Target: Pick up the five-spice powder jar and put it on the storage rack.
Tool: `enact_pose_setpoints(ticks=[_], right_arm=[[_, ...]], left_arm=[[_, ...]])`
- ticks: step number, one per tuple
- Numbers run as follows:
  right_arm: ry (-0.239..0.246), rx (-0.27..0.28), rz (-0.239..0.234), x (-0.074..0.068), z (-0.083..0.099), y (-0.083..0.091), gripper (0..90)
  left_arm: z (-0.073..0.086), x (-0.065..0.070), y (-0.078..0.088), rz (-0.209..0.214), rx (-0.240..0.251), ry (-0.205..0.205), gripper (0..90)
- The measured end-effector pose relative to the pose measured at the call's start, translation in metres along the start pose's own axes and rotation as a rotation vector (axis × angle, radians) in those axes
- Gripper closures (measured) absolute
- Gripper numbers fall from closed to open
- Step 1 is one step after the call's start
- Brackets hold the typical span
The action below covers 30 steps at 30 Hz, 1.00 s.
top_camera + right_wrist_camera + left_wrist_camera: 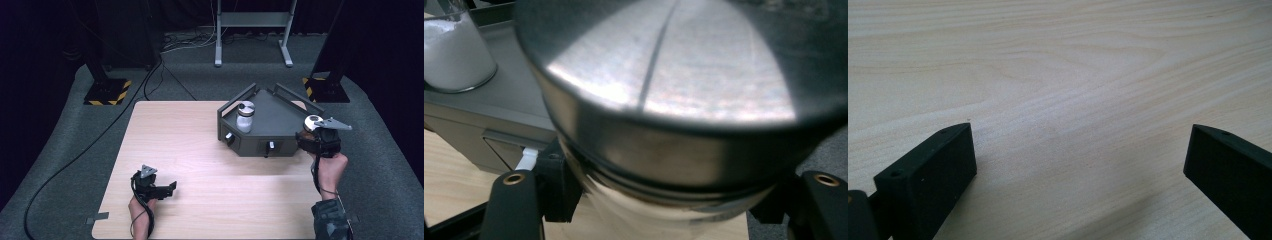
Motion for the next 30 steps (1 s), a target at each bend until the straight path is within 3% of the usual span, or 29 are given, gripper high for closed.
enact_pose_setpoints(ticks=[30], right_arm=[[0.018,-0.012,0.004,-0.001,-0.026,-0.016,30.3]], left_arm=[[0.0,-0.001,0.0,0.004,0.001,0.0,0.3]])
Point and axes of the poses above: each handheld gripper's, and its own axes: y roughly backward along the jaws, z roughly out of its underside, x roughly to its right, the point moved 1 cm from there along -y, roughly forward along the jaws
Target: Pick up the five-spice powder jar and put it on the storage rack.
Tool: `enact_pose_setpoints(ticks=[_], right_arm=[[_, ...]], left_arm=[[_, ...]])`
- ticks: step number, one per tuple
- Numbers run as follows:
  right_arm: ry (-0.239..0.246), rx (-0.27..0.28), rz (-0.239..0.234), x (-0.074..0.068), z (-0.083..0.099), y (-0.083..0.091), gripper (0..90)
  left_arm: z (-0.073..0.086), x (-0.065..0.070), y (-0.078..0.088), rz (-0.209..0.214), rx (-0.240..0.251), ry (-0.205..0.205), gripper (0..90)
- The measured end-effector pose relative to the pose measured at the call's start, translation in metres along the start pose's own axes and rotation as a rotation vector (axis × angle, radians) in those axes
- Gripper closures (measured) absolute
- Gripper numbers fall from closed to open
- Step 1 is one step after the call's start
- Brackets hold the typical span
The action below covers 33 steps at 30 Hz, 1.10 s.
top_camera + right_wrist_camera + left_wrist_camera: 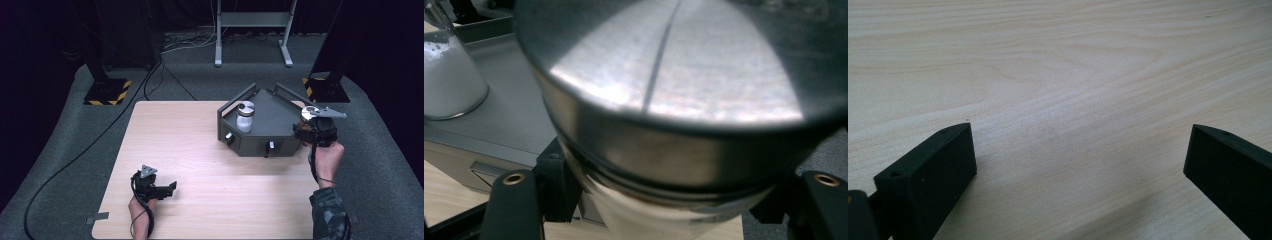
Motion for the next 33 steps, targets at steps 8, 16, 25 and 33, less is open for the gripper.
enact_pose_setpoints(ticks=[8,16,25,33], right_arm=[[0.01,-0.005,0.001,-0.002,-0.006,-0.004,30.3],[0.01,-0.006,-0.001,-0.003,-0.011,-0.01,30.3],[-0.003,-0.01,-0.01,0.002,-0.015,-0.018,30.3],[-0.011,-0.022,-0.011,0.005,-0.018,-0.027,30.3]], left_arm=[[0.0,0.0,0.0,0.001,0.0,-0.001,0.3],[0.0,0.0,0.0,0.001,-0.001,-0.001,0.3],[0.0,0.0,0.0,0.001,-0.001,-0.003,0.3],[0.0,-0.001,0.0,0.004,-0.001,-0.003,0.3]])
Point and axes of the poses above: each handheld gripper's, and its own axes: y roughly backward along the jaws, z roughly out of its underside, x roughly to its right, the point moved 1 cm from there along -y, roughly forward along the jaws
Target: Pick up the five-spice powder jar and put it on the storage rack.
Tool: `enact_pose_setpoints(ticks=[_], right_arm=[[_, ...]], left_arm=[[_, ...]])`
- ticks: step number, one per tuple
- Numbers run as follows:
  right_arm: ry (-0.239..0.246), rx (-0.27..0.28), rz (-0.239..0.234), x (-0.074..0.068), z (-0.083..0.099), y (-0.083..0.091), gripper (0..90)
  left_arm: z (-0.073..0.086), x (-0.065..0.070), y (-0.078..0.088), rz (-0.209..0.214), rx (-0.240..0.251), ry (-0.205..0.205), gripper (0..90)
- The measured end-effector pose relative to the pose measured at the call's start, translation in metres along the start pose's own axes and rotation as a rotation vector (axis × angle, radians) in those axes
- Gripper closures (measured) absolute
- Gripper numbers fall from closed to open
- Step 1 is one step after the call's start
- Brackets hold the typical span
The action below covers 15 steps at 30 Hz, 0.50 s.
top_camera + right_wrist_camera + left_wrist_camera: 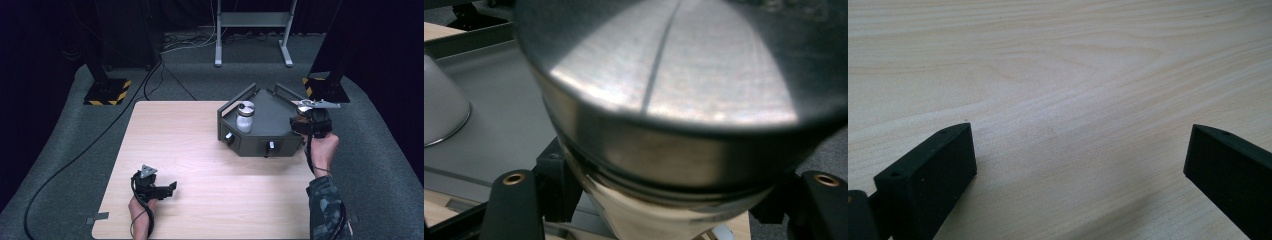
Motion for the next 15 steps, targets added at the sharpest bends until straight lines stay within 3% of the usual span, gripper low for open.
enact_pose_setpoints(ticks=[15], right_arm=[[0.003,0.003,-0.016,0.002,-0.001,-0.012,30.3]], left_arm=[[0.0,-0.001,0.0,0.005,0.0,-0.001,0.2]])
Point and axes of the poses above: each handheld gripper's, and its own axes: y roughly backward along the jaws, z roughly out of its underside, x roughly to its right, the point moved 1 cm from there along -y, roughly forward along the jaws
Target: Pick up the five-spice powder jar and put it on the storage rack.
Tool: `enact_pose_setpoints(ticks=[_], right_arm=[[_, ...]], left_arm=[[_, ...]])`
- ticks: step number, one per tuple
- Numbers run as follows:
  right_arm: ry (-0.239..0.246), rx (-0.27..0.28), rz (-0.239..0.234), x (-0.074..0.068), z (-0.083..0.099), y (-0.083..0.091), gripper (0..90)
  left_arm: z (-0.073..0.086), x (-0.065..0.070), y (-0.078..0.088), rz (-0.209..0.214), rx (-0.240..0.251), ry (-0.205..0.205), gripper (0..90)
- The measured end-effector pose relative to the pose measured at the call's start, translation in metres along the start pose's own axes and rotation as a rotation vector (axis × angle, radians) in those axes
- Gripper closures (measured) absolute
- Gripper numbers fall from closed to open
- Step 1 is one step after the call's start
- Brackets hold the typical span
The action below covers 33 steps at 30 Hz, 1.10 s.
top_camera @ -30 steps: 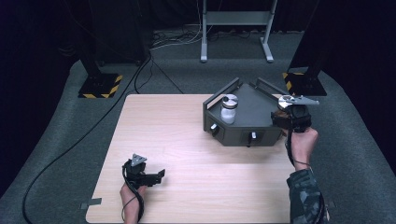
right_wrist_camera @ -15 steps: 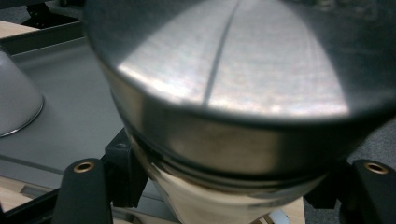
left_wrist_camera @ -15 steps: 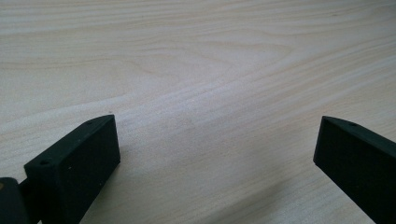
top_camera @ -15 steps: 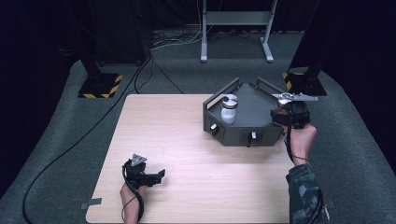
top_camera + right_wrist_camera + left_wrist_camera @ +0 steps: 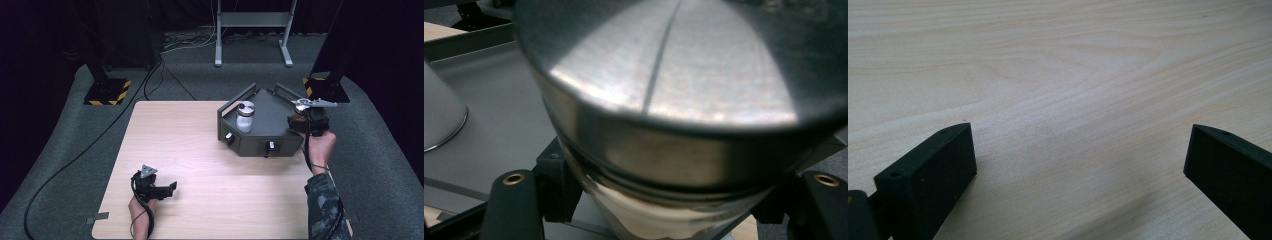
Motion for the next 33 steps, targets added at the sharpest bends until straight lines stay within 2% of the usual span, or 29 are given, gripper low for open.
enact_pose_setpoints(ticks=[19,33], right_arm=[[-0.031,-0.018,-0.008,0.001,0.005,-0.018,30.2],[-0.039,-0.025,-0.007,0.003,0.009,-0.021,30.2]], left_arm=[[0.0,-0.001,0.0,0.005,0.001,-0.001,0.3],[0.0,-0.001,0.0,0.005,0.0,-0.002,0.3]])
Point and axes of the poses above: each handheld gripper's, and its own axes: y roughly backward along the jaws, z roughly out of its underside, x roughly to its right, the point moved 1 cm from there along -y, roughly forward along the jaws
